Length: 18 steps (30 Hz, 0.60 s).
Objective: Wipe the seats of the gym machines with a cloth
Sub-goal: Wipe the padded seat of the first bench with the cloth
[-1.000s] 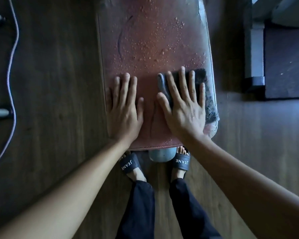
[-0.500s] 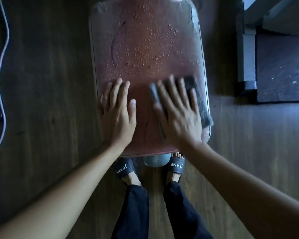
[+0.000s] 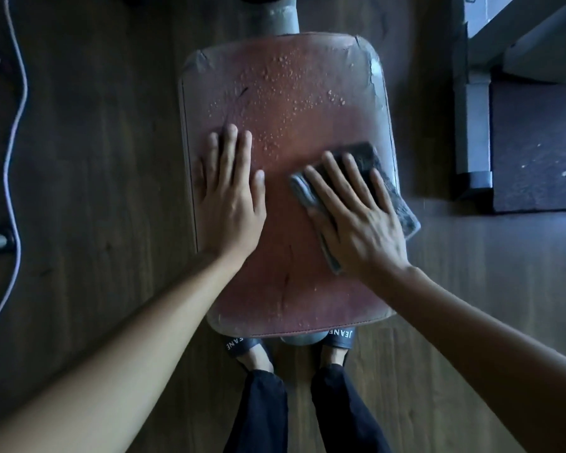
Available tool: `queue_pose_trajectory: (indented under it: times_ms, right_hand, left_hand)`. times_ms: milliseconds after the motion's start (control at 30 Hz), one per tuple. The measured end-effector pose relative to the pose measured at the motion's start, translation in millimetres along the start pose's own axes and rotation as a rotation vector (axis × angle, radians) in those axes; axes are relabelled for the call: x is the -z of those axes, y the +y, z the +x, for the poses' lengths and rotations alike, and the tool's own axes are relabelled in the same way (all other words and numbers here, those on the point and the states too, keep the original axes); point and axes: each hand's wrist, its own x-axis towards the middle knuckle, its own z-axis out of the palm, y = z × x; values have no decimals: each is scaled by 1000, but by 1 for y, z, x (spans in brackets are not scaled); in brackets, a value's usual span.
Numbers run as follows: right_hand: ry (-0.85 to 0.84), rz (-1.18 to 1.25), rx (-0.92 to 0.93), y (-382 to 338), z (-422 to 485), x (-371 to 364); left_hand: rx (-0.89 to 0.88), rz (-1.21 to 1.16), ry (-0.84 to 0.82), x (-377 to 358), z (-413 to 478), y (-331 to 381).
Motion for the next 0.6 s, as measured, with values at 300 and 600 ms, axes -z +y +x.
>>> queue_pose_trajectory:
  times_ms: [300, 600]
  right_hand:
    - [121, 76, -136, -5, 138, 5]
    - [81, 122, -240, 12, 175, 11]
  left_hand:
    - [47, 71, -45, 1, 1, 5]
    - [37, 86, -24, 1, -1, 6]
